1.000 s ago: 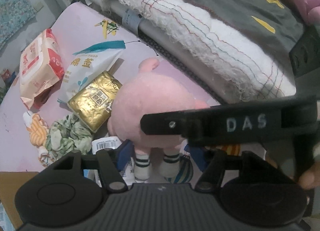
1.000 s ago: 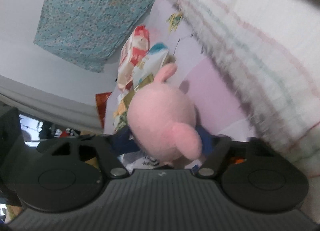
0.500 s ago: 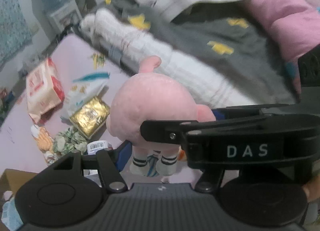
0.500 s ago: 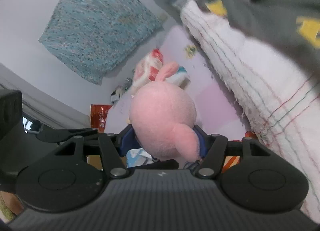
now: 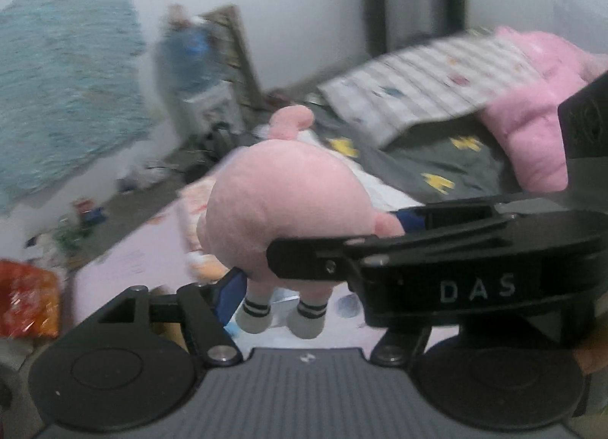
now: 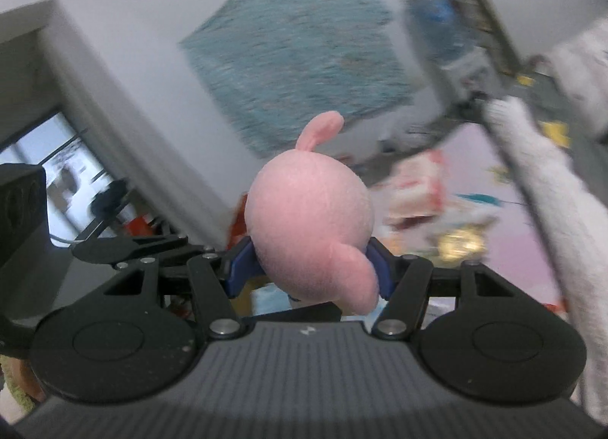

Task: Organize soft objects
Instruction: 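Lift the plush pig with the right tool and carry it over the box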

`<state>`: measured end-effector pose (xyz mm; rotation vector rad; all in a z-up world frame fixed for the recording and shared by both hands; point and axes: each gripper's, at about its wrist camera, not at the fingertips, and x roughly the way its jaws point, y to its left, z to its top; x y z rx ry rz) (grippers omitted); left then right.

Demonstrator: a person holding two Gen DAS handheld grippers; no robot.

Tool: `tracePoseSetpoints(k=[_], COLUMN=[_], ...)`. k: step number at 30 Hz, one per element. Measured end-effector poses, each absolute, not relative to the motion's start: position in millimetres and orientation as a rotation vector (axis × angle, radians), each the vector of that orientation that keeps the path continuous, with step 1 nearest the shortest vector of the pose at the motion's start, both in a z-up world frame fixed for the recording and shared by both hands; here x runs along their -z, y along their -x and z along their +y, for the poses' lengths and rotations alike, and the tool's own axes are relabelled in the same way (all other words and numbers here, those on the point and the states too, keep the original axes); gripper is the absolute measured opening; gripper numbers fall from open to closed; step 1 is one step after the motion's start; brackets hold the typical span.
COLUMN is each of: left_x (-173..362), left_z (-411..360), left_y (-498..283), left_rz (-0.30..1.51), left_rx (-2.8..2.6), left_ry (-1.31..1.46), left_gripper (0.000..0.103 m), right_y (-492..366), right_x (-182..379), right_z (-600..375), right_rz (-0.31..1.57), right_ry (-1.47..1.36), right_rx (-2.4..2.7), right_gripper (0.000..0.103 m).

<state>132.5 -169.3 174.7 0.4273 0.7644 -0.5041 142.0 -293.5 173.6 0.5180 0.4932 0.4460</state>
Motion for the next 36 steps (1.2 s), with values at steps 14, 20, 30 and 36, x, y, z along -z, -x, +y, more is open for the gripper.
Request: tracePoseSetpoints(k=[14,20,30,36], left_x=[-129,-64,0,25], left_z=[23,64,71,78], left_y=[-177,-224,-269,-289], left_rz=[0.897,0.992,1.055,1.104], left_rx=[0.249,0.271,0.249,0.234], left_ry=[-0.143,-0.005,0.001,0.022], left_gripper=[0.071,0.064,0.061,0.059], right_y=[-223,-279,-345,-368], right_x=[-159,-107,-53,-40], right_z=[-86,-43,-21,-24], right_rz=[0.79,0.98,1.051,1.029], right_ry=[-0.401,-0.344,-0.165,-0.123], right_rx=[-0.726,-0.63,-0.464,-0.447], right_gripper=[0.061,0.061,0.065,0.073])
